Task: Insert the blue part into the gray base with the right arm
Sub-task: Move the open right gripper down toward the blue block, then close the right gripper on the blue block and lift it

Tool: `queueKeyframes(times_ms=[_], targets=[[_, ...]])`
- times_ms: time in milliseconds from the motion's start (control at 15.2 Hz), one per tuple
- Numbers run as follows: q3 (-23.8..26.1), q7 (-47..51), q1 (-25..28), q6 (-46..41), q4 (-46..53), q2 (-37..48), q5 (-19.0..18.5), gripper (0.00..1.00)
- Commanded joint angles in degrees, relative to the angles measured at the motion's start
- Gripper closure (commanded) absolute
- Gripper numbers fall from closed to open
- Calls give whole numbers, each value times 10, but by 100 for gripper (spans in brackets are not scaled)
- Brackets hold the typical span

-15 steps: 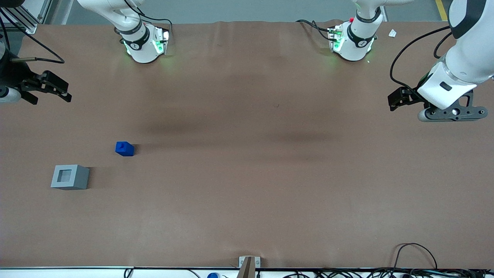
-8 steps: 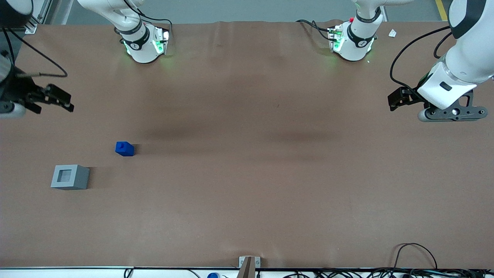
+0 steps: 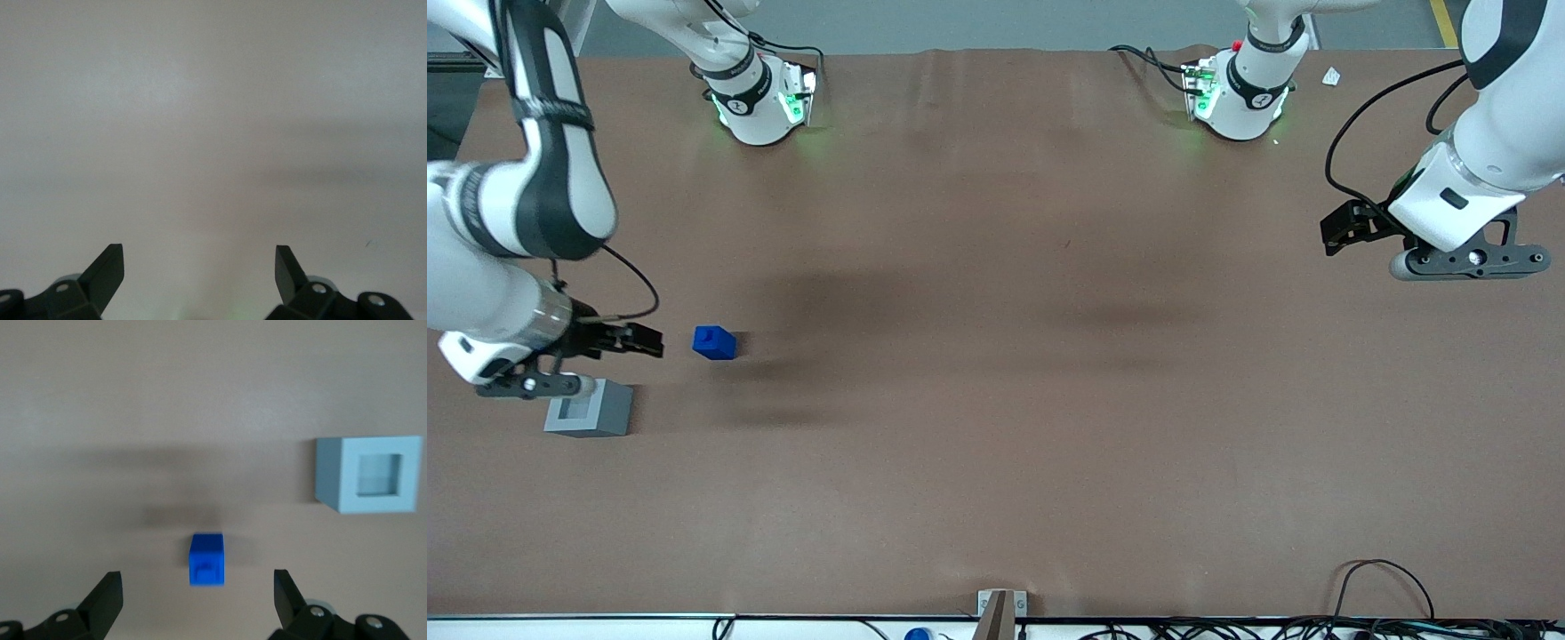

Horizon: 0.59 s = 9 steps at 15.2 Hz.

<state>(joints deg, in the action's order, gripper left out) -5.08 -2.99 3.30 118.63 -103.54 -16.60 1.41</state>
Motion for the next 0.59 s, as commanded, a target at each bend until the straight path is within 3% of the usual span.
queueKeyframes(times_ms=[0,527], targets=[[2,-6,-1,78,-72,8,5,0],[2,-6,1,86,-104,-48,5,11]])
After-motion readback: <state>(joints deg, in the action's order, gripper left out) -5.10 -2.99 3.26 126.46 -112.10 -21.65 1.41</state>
